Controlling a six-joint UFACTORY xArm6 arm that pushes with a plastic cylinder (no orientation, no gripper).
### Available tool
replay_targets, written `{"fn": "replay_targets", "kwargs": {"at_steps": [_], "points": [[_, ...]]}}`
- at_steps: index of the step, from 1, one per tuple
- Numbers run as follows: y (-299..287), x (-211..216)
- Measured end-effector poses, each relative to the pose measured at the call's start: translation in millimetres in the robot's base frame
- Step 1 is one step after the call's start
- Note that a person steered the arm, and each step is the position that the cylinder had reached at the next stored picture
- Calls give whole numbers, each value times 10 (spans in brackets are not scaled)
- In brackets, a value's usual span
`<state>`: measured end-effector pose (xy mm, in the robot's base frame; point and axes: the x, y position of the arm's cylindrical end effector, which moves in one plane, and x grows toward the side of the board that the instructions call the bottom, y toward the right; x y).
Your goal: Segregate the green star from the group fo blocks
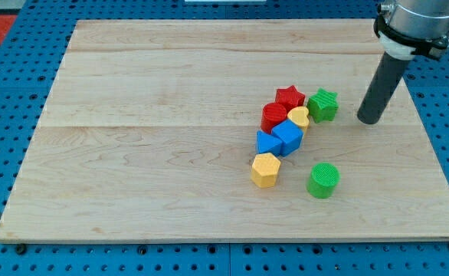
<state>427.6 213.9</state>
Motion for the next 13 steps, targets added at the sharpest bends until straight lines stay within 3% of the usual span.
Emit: {"fn": "replay_targets", "kwargs": {"at_steps": [2,7,9,11,12,13], "points": [[-564,-180],[-285,-164],[-430,-623],[-1967,-1160],[-2894,-844],[-3546,125]]}}
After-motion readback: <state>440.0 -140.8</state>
